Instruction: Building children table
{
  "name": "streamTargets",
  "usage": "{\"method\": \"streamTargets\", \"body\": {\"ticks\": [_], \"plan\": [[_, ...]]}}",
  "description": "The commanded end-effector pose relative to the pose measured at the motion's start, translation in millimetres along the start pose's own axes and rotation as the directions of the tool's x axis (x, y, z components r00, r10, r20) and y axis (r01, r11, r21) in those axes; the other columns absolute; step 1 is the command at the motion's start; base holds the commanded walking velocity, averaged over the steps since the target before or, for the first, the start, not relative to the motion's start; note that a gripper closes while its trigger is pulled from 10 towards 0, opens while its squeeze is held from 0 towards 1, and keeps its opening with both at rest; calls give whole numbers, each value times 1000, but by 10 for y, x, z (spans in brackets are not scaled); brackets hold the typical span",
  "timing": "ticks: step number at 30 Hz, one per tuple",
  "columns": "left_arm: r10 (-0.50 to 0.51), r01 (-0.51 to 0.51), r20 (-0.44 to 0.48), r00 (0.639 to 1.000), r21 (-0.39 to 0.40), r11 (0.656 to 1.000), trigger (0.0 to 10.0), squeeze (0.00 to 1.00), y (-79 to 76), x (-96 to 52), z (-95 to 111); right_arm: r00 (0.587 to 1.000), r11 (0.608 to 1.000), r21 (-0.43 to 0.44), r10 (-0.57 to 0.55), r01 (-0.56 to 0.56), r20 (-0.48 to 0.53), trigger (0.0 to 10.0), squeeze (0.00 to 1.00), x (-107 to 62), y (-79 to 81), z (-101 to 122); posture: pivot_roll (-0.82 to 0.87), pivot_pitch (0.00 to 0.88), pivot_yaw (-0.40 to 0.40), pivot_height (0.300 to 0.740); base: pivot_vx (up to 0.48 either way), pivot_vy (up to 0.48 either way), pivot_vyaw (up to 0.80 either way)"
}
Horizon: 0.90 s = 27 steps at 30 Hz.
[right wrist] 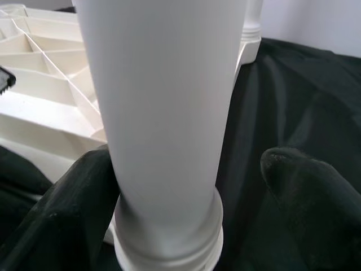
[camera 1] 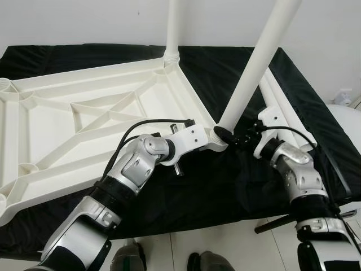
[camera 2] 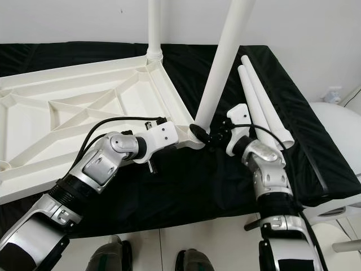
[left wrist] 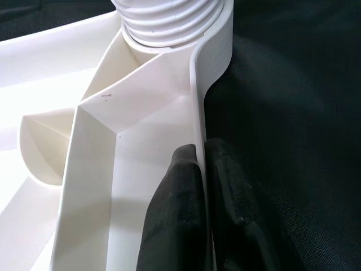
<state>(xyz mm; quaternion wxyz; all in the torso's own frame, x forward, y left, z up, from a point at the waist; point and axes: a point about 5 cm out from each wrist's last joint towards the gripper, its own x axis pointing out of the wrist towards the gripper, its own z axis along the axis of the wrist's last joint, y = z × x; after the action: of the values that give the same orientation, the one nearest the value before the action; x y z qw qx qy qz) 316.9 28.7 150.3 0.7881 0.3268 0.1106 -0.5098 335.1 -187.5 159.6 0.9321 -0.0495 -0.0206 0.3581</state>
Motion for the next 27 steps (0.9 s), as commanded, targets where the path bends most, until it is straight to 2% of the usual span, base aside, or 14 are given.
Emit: {"method": "streamTargets", "body": {"ticks": [1,8,9,10,12,13,23,24,25,27], "plan": [[9,-10,25,1000,30,999,10000,0,13,13,74,1000,1000,1,8,-8,1,10000,0,-8,-12,-16,-4,45,-34,740,0,0,0],[8,-9,26,1000,34,999,10000,0,18,10,79,1000,1000,-16,24,-24,15,10000,0,52,-31,2,-6,43,-27,740,0,0,0],[7,-8,26,1000,36,999,10000,0,20,11,84,999,999,-20,36,-36,17,8275,0,80,-27,5,-3,44,-27,740,0,0,0],[7,-8,26,1000,36,999,10000,0,20,11,84,999,999,-20,36,-36,17,8275,0,80,-27,5,-3,44,-27,740,0,0,0],[6,-7,25,1000,37,999,10000,0,19,11,87,998,998,-20,59,-58,15,784,0,112,-17,-9,-1,44,-28,740,0,0,0],[5,-6,25,1000,37,999,10000,0,16,10,84,998,998,-17,67,-66,12,0,0,119,-11,-21,1,45,-29,740,0,0,0],[3,-3,22,1000,34,999,10000,0,4,9,76,995,995,-4,95,-95,9,0,0,121,8,-80,0,41,-30,740,0,0,0],[1,-2,23,1000,36,999,10000,0,1,11,78,996,996,-2,90,-90,7,3373,0,119,9,-85,-1,40,-29,740,0,0,0],[0,-1,24,1000,37,999,10000,0,0,13,81,996,996,2,91,-91,8,10000,0,119,13,-90,-2,38,-30,740,0,0,0],[-1,0,24,1000,37,999,10000,0,-2,14,83,996,996,5,93,-93,9,10000,0,119,16,-93,-2,38,-29,740,0,0,0]]}}
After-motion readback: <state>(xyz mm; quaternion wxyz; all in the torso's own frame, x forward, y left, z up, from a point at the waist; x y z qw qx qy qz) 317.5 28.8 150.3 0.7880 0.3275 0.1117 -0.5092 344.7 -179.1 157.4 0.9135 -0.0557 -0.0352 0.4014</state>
